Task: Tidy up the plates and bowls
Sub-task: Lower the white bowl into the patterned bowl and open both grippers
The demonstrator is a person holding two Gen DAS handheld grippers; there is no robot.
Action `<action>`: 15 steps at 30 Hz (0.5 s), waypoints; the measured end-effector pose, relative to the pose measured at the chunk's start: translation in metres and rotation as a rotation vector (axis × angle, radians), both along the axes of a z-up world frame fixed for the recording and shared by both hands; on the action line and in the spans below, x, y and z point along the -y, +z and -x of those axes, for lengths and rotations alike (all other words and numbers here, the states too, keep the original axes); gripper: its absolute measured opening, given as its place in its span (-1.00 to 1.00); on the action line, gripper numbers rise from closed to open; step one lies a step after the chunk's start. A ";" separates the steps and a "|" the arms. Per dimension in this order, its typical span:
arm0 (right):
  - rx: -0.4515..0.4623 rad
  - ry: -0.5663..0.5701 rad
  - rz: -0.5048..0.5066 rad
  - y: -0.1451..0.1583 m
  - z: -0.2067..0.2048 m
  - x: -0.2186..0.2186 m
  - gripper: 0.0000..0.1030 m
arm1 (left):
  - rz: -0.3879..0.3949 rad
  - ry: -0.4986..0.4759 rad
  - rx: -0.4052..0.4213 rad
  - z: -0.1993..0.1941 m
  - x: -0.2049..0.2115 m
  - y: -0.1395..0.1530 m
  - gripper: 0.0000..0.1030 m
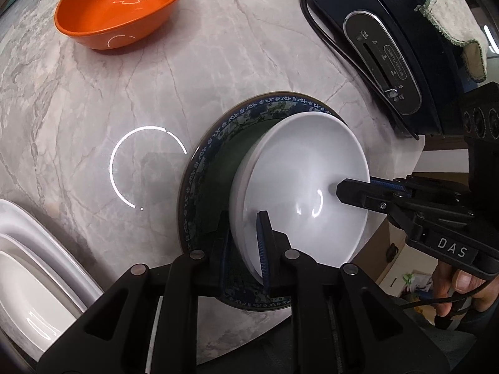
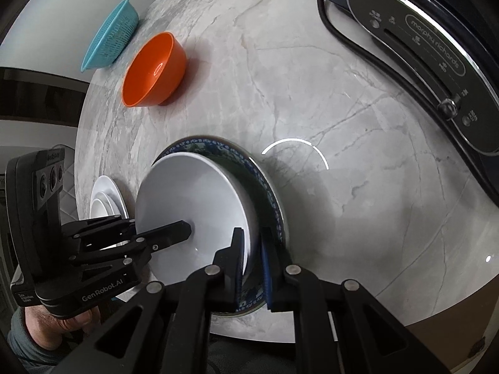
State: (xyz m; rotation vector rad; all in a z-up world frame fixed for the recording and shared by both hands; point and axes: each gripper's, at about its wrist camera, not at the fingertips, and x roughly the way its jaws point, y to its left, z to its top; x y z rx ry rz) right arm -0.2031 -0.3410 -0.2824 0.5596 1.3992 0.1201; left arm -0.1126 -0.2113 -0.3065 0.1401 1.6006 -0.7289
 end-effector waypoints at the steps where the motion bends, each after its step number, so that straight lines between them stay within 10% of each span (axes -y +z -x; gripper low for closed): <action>1: 0.003 0.005 0.018 0.001 0.001 -0.001 -0.75 | 0.003 0.006 0.000 -0.001 0.000 0.000 -0.70; 5: 0.005 0.008 0.021 0.001 0.001 -0.003 -0.71 | 0.025 0.008 -0.005 -0.001 -0.001 0.003 -0.51; 9: 0.026 0.014 0.023 0.008 0.002 -0.008 -0.56 | 0.065 -0.019 0.015 0.004 0.004 0.015 0.23; 15: 0.064 0.003 0.069 0.025 0.003 -0.007 -0.22 | 0.070 0.000 0.064 0.002 0.002 0.032 0.45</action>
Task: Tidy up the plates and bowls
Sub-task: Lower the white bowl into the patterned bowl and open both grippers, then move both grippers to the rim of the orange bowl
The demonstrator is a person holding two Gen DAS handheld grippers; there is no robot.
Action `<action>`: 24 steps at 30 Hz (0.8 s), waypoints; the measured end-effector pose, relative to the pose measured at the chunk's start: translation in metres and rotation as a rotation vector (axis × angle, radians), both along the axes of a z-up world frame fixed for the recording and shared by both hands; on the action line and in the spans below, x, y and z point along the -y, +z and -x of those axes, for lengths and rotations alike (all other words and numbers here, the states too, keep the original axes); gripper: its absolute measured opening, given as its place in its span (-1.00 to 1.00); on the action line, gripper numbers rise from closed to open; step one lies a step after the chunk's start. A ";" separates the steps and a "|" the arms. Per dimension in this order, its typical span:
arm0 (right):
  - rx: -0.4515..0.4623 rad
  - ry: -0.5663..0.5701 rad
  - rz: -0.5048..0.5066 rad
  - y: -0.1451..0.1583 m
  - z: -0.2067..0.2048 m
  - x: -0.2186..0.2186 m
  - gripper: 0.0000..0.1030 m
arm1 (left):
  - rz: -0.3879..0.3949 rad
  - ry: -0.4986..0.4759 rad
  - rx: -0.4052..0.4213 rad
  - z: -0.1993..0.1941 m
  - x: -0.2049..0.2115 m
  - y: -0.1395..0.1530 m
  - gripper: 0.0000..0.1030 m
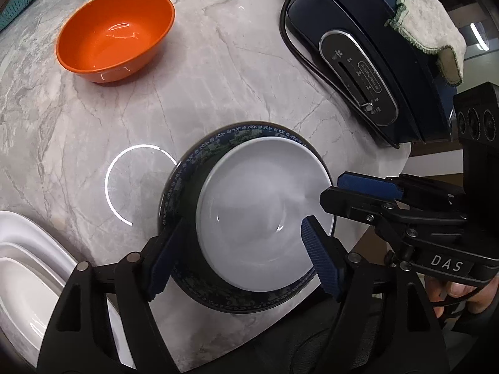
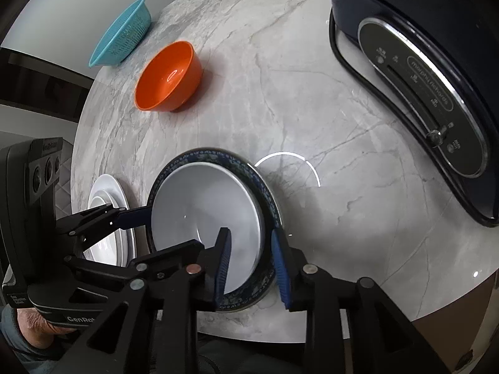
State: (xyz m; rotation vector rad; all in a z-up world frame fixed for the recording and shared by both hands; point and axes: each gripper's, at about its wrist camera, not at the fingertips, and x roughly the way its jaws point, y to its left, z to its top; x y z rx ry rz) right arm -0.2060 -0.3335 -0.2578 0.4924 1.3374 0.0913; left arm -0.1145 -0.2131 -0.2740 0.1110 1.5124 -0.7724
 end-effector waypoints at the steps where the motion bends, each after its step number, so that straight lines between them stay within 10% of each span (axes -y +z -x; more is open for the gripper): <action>1: 0.006 -0.007 0.012 0.003 0.000 0.002 -0.14 | 0.001 0.005 0.001 -0.001 -0.002 0.003 0.45; 7: 0.171 -0.105 -0.003 0.045 0.016 0.015 -0.07 | 0.232 0.112 0.134 -0.005 -0.039 0.070 0.45; 10: 0.366 -0.158 -0.118 0.083 0.047 0.009 0.92 | 0.401 0.218 0.350 0.006 -0.076 0.118 0.52; 13: 0.557 -0.085 -0.206 0.115 0.066 0.002 1.00 | 0.480 0.267 0.373 0.027 -0.103 0.128 0.90; 20: 0.651 -0.021 -0.178 0.142 0.040 -0.012 1.00 | 0.288 0.422 0.268 0.005 -0.129 0.108 0.88; 24: 0.609 -0.040 -0.070 0.134 -0.013 -0.004 1.00 | 0.195 0.553 0.417 -0.029 -0.154 0.109 0.87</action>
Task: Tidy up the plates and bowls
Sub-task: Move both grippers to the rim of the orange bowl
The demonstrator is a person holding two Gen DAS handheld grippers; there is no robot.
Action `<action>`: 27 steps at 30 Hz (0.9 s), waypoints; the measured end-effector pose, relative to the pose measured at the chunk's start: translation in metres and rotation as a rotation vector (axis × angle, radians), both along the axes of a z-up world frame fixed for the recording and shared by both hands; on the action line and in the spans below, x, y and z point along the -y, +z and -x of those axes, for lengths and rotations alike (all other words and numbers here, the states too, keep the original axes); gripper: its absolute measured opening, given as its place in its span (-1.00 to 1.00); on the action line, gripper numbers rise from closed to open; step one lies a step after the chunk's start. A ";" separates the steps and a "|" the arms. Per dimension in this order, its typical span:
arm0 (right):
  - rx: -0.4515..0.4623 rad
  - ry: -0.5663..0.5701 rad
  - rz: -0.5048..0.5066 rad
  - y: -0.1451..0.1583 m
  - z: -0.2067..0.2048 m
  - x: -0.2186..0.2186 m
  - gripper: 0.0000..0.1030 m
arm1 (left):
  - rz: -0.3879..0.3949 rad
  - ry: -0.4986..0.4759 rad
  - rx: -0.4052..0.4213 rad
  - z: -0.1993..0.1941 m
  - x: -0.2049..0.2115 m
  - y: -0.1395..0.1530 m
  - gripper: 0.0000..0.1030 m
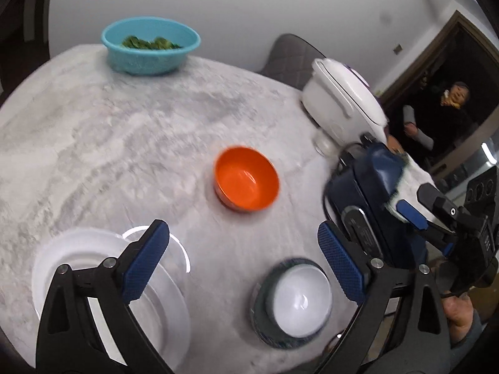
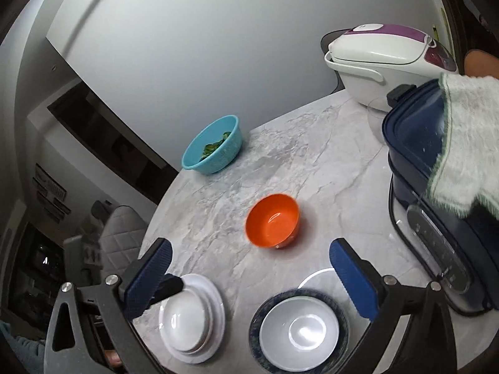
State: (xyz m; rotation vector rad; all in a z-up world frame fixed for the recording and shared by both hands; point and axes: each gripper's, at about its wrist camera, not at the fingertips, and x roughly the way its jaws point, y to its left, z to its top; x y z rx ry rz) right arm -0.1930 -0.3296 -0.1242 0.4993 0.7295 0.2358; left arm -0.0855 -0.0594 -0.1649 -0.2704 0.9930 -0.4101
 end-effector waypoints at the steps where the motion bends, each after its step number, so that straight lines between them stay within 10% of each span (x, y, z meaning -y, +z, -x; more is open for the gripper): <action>1: 0.011 0.011 0.036 -0.002 -0.012 0.000 1.00 | -0.045 0.035 -0.021 -0.018 -0.002 -0.002 0.87; 7: -0.097 0.149 0.241 -0.040 -0.116 -0.011 1.00 | -0.208 -0.045 -0.133 -0.124 0.026 -0.044 0.87; 13: -0.340 0.237 0.114 -0.100 -0.189 0.000 0.85 | -0.251 -0.161 -0.256 -0.162 0.059 -0.098 0.87; 20: -0.447 0.289 0.031 -0.141 -0.209 0.001 0.32 | -0.222 -0.212 -0.324 -0.156 0.073 -0.133 0.62; 27: -0.507 0.307 -0.045 -0.163 -0.211 -0.002 0.28 | -0.214 -0.202 -0.341 -0.166 0.081 -0.147 0.49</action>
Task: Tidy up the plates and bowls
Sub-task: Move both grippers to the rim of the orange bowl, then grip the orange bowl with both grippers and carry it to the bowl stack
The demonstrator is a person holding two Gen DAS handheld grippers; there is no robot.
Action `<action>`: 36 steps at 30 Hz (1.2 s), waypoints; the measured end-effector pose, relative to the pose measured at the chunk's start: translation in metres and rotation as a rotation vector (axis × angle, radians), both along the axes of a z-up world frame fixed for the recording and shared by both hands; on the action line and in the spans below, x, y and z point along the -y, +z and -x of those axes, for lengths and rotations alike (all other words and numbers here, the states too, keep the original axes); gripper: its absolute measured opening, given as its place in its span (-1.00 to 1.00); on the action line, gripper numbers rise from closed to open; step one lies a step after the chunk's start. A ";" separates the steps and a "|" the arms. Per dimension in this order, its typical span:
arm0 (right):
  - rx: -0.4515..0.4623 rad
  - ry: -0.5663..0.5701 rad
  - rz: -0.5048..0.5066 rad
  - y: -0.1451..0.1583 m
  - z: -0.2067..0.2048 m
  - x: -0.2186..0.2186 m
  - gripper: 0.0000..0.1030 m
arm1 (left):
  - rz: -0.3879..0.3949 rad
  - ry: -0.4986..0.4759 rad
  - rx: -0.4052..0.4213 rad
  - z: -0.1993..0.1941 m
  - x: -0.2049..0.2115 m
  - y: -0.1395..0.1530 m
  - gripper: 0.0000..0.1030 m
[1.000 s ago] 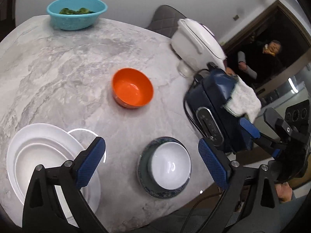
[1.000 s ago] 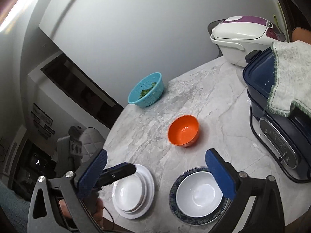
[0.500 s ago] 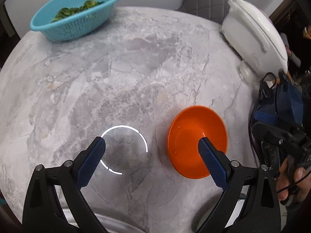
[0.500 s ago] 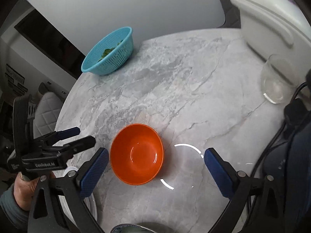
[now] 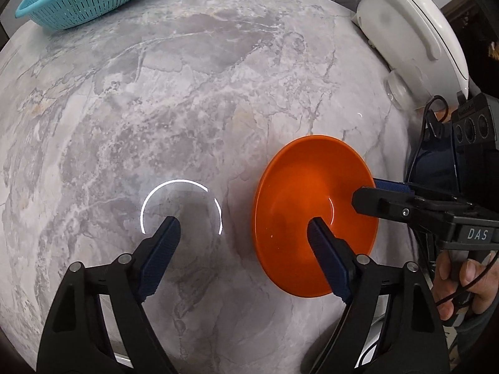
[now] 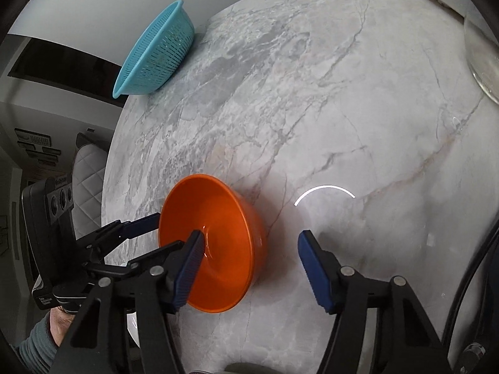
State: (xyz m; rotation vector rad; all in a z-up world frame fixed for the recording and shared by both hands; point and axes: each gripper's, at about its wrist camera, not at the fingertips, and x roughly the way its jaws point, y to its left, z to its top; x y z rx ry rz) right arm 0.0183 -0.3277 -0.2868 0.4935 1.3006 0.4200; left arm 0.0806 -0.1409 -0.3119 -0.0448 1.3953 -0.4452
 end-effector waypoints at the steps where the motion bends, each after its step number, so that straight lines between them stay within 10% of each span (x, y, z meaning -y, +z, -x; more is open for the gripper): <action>1: -0.005 0.000 0.000 -0.001 0.000 0.001 0.28 | 0.000 0.001 -0.012 -0.003 0.001 -0.002 0.29; 7: -0.034 0.010 0.000 -0.008 0.000 -0.001 0.27 | 0.017 0.011 -0.049 -0.007 0.008 -0.014 -0.20; 19: -0.086 0.009 0.000 -0.018 -0.001 -0.005 -0.68 | 0.029 0.004 -0.056 -0.006 0.016 -0.017 -0.83; 36: -0.080 -0.010 0.015 0.003 0.005 -0.006 -0.70 | 0.040 0.010 -0.049 0.009 0.011 0.017 -0.87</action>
